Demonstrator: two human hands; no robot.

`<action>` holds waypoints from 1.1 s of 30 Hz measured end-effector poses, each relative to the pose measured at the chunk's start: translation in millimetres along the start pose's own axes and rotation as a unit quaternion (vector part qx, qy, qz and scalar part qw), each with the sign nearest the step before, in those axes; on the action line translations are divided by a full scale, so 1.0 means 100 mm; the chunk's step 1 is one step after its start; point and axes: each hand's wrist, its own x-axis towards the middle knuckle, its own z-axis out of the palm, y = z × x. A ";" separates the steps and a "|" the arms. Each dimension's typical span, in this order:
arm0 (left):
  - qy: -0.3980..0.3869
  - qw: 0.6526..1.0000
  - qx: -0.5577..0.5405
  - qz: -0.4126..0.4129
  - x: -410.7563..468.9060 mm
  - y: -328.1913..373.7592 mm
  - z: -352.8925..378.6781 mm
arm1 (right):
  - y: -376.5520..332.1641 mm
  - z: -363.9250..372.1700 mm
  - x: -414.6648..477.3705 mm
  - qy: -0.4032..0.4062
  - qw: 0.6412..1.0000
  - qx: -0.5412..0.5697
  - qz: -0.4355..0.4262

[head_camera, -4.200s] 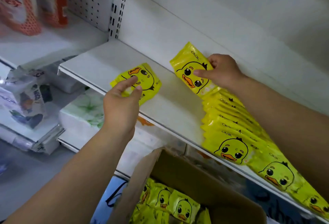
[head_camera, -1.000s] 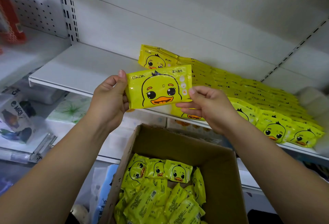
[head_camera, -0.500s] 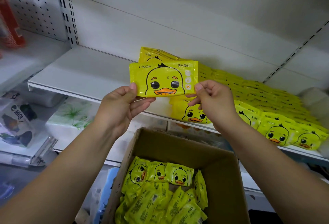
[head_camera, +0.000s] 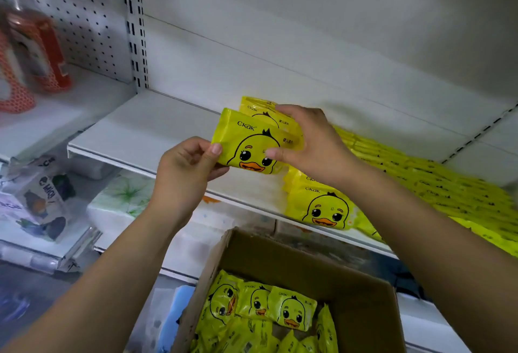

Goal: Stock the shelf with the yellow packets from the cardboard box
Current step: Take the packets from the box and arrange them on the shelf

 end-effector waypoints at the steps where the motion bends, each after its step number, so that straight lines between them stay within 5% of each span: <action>1: 0.002 1.000 -0.002 0.001 0.01 0.00 0.00 | -0.02 0.03 0.12 -0.029 0.999 -0.017 -0.010; 5: 0.032 0.999 0.006 -0.005 0.12 0.00 -0.08 | 0.01 0.17 0.49 -0.073 0.996 -0.004 -0.043; 7: 0.061 0.990 0.126 0.007 0.18 -0.05 -0.17 | 0.09 0.24 0.66 -0.050 0.997 -0.016 -0.049; 12: -0.042 0.849 0.526 -0.032 0.15 -0.26 -0.33 | 0.43 0.43 1.15 -0.006 0.999 -0.031 0.014; 18: -0.135 0.725 0.673 -0.048 0.12 -0.51 -0.36 | 0.66 0.78 1.49 -0.044 0.991 -0.124 0.017; 26: -0.113 0.728 0.676 -0.033 0.14 -0.55 -0.40 | 0.85 0.90 1.64 0.014 0.944 -0.330 0.009; 33: -0.117 0.742 0.658 -0.048 0.12 -0.54 -0.36 | 0.79 0.87 1.53 0.022 0.940 -0.341 -0.005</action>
